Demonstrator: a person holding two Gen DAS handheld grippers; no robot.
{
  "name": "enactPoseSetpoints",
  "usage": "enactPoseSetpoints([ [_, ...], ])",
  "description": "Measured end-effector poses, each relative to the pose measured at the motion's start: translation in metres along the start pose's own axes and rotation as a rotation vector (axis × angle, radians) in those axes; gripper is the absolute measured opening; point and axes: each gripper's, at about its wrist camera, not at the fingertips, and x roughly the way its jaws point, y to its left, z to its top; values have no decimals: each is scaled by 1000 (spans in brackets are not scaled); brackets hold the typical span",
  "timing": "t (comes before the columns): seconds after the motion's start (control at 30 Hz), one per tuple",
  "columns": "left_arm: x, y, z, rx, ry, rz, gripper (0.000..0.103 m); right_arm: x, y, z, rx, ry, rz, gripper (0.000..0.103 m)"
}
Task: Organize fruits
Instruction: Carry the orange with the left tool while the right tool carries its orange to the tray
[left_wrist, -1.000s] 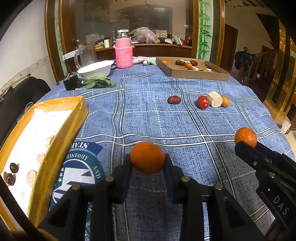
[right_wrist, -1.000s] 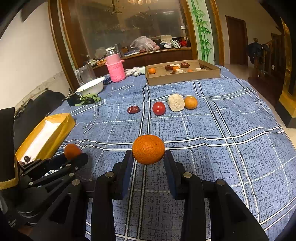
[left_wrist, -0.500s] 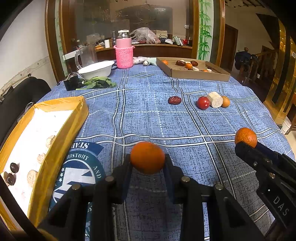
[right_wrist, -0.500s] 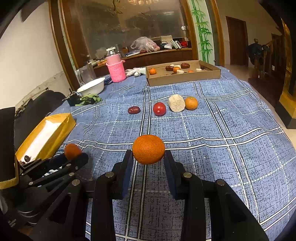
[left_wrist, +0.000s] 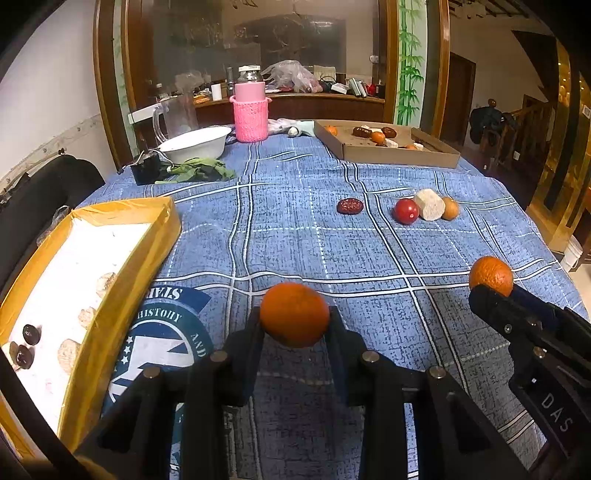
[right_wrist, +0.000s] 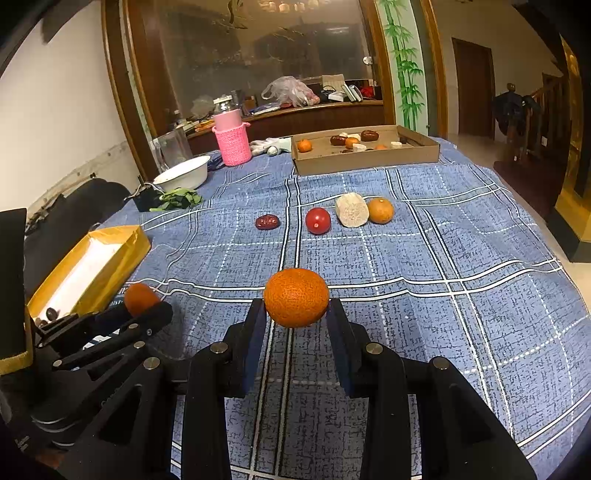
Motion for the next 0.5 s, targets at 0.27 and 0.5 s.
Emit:
enactPoseSetpoints([
  [0.27, -24, 36, 5, -57, -13, 1, 35, -8, 19, 6, -48, 1, 44, 33],
  [0.5, -53, 132, 13, -191, -66, 132, 35, -10, 94, 30, -177, -13, 200, 33],
])
